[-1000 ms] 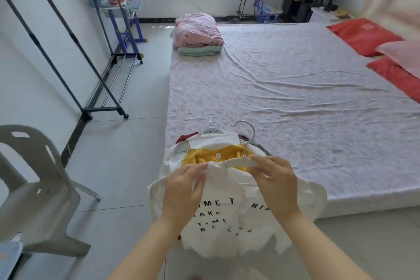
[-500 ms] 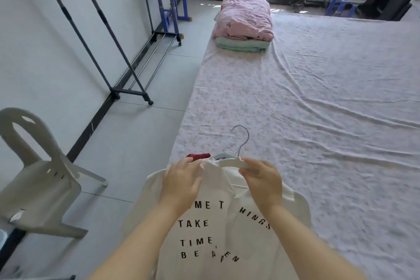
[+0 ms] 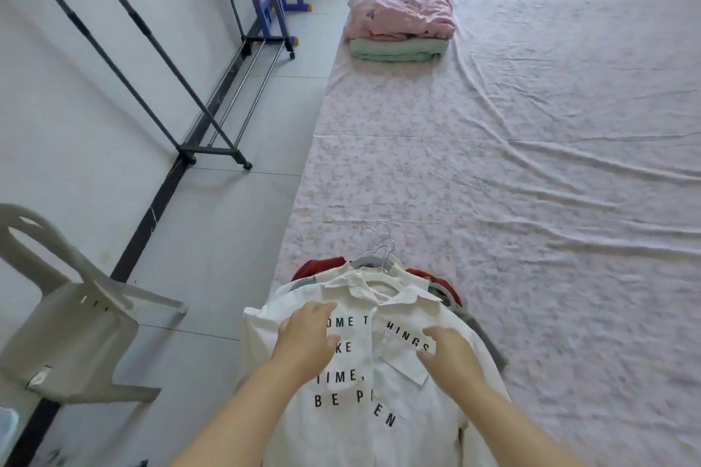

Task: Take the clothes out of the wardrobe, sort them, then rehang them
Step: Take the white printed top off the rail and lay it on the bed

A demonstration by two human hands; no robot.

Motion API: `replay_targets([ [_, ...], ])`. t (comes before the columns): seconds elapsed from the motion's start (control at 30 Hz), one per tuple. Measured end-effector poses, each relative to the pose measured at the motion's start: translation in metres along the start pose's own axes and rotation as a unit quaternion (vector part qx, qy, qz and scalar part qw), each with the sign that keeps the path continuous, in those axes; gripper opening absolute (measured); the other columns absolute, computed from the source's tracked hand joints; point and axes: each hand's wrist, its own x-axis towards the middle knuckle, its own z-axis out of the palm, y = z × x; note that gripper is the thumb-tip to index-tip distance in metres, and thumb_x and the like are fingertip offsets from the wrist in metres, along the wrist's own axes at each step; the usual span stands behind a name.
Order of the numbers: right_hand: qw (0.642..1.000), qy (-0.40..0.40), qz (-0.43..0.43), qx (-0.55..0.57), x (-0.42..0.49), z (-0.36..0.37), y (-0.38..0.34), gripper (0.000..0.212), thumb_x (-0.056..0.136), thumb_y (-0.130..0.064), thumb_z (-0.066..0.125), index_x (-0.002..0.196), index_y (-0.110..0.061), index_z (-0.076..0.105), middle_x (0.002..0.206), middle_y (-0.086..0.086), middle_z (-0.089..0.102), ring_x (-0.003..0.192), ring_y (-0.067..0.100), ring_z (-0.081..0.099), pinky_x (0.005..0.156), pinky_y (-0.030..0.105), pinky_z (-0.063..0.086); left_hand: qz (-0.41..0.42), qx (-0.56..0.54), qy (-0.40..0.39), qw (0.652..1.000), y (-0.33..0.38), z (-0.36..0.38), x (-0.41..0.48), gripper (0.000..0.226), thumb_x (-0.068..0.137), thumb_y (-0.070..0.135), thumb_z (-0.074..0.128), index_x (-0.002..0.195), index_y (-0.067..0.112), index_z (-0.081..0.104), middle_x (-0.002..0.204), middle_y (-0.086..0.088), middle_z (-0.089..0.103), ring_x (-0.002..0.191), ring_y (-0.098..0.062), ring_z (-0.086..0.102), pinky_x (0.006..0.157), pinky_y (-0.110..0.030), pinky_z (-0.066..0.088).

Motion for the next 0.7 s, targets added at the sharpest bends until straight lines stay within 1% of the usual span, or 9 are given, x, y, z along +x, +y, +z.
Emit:
replay_targets([
  [0.1,1.000,0.006,0.021,0.018,-0.020,0.000,0.014,0.046,0.090,-0.027,0.055,0.134,-0.019,0.044,0.136,-0.001,0.045,0.126,0.014,0.042,0.101,0.027,0.037,0.037,0.012,-0.020,0.999,0.013,-0.006,0.001,0.047,0.094,0.030,0.047,0.139,0.025,0.035,0.142,0.005,0.038,0.130,-0.014,0.036,0.107,-0.031,0.031],
  [0.2,0.997,0.031,0.052,0.040,-0.045,-0.003,0.026,0.047,0.090,-0.028,0.054,0.135,-0.021,0.043,0.138,-0.003,0.044,0.127,0.012,0.041,0.102,0.026,0.036,0.088,0.049,-0.028,0.994,0.030,-0.013,-0.001,0.046,0.093,0.030,0.047,0.138,0.027,0.037,0.140,0.006,0.043,0.120,-0.014,0.047,0.100,-0.029,0.038],
  [0.3,0.990,0.065,0.092,0.081,-0.077,-0.004,0.036,0.047,0.091,-0.028,0.052,0.136,-0.020,0.042,0.140,-0.003,0.043,0.129,0.012,0.039,0.102,0.023,0.032,0.158,0.097,-0.048,0.981,0.045,-0.016,-0.004,0.044,0.092,0.027,0.048,0.135,0.028,0.042,0.138,0.008,0.045,0.116,-0.012,0.050,0.093,-0.026,0.042],
  [0.37,0.981,0.098,0.126,0.112,-0.106,-0.002,0.041,0.046,0.092,-0.030,0.049,0.136,-0.019,0.042,0.142,-0.003,0.041,0.131,0.013,0.037,0.103,0.024,0.031,0.216,0.133,-0.069,0.965,0.055,-0.014,-0.008,0.044,0.090,0.029,0.048,0.133,0.031,0.045,0.138,0.010,0.046,0.118,-0.011,0.049,0.094,-0.027,0.043],
  [0.47,0.958,0.150,0.182,0.162,-0.158,0.008,0.041,0.045,0.094,-0.032,0.047,0.134,-0.013,0.045,0.139,0.001,0.045,0.129,0.017,0.039,0.104,0.026,0.033,0.286,0.189,-0.096,0.935,0.069,-0.007,-0.018,0.044,0.093,0.032,0.046,0.136,0.029,0.041,0.138,0.007,0.046,0.123,-0.013,0.046,0.096,-0.026,0.041],
  [0.57,0.918,0.201,0.248,0.235,-0.218,0.030,0.038,0.040,0.091,-0.025,0.052,0.128,-0.009,0.049,0.124,0.003,0.050,0.121,0.019,0.046,0.095,0.024,0.037,0.374,0.240,-0.113,0.889,0.083,0.005,-0.041,0.044,0.094,0.035,0.045,0.137,0.028,0.039,0.137,0.006,0.046,0.122,-0.013,0.046,0.095,-0.025,0.040],
  [0.63,0.888,0.240,0.303,0.249,-0.259,0.058,0.040,0.041,0.090,-0.025,0.054,0.128,-0.011,0.050,0.127,0.004,0.051,0.116,0.020,0.050,0.092,0.025,0.041,0.436,0.275,-0.122,0.848,0.092,0.016,-0.063,0.044,0.094,0.038,0.044,0.137,0.029,0.038,0.137,0.007,0.045,0.122,-0.014,0.046,0.098,-0.027,0.040],
  [0.7,0.856,0.266,0.357,0.263,-0.304,0.092,0.041,0.047,0.088,-0.028,0.057,0.132,-0.015,0.048,0.131,0.004,0.051,0.119,0.019,0.050,0.096,0.027,0.041,0.481,0.297,-0.152,0.811,0.099,0.033,-0.091,0.045,0.095,0.038,0.043,0.138,0.029,0.037,0.138,0.005,0.044,0.123,-0.015,0.045,0.099,-0.028,0.040],
])
